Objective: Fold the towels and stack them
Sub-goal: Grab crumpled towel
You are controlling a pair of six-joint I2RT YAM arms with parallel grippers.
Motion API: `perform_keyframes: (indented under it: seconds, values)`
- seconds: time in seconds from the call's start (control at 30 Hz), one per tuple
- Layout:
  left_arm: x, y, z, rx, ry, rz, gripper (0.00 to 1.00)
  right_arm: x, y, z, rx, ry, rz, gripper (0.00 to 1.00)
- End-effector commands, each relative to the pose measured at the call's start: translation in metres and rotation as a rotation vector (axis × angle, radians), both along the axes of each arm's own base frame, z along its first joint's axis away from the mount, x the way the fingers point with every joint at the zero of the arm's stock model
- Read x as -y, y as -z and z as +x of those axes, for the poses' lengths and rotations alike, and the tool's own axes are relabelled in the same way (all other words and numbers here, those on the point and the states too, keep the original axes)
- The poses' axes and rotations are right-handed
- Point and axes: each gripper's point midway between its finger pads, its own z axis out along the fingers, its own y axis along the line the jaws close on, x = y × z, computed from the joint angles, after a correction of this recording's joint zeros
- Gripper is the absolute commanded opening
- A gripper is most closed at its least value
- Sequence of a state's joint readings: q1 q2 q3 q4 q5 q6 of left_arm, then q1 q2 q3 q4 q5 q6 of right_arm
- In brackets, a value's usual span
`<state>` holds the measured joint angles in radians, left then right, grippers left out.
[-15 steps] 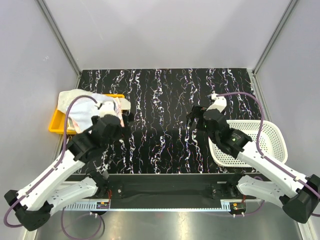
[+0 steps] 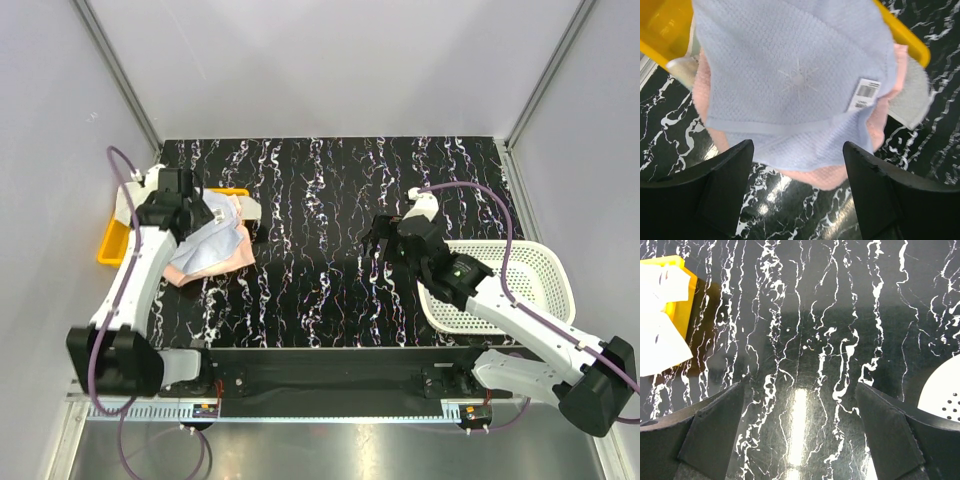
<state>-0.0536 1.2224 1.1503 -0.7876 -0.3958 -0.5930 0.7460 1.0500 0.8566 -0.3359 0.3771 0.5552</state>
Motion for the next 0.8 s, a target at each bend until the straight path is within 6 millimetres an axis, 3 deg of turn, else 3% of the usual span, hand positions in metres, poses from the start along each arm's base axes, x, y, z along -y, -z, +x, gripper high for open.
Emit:
perform_keyframes:
  seconds: [0.0,0.2,0.27,0.33,0.4,0.57,0.77]
  values:
    - [0.005,0.013,0.031,0.004,0.021,-0.053,0.75,-0.008,-0.023,0.002,0.051,-0.013,0.072,1.0]
    - [-0.008,0.052,0.044,-0.081,-0.034,-0.13,0.55,0.0,-0.019,-0.002,0.057,0.003,0.068,1.0]
    - [-0.01,0.055,0.044,-0.091,-0.044,-0.123,0.45,0.003,-0.019,-0.003,0.059,0.011,0.061,1.0]
    - [-0.011,0.055,0.044,-0.091,-0.04,-0.121,0.42,0.005,-0.02,-0.004,0.067,0.013,0.06,1.0]
    - [-0.012,0.056,0.044,-0.095,-0.044,-0.119,0.27,0.007,-0.02,-0.005,0.069,0.017,0.061,1.0]
    - [-0.014,0.044,0.042,-0.081,-0.036,-0.101,0.0,0.01,-0.021,-0.007,0.07,0.019,0.056,1.0]
    - [-0.013,0.01,0.045,-0.022,0.004,-0.083,0.0,0.011,-0.025,-0.008,0.076,0.021,0.063,1.0]
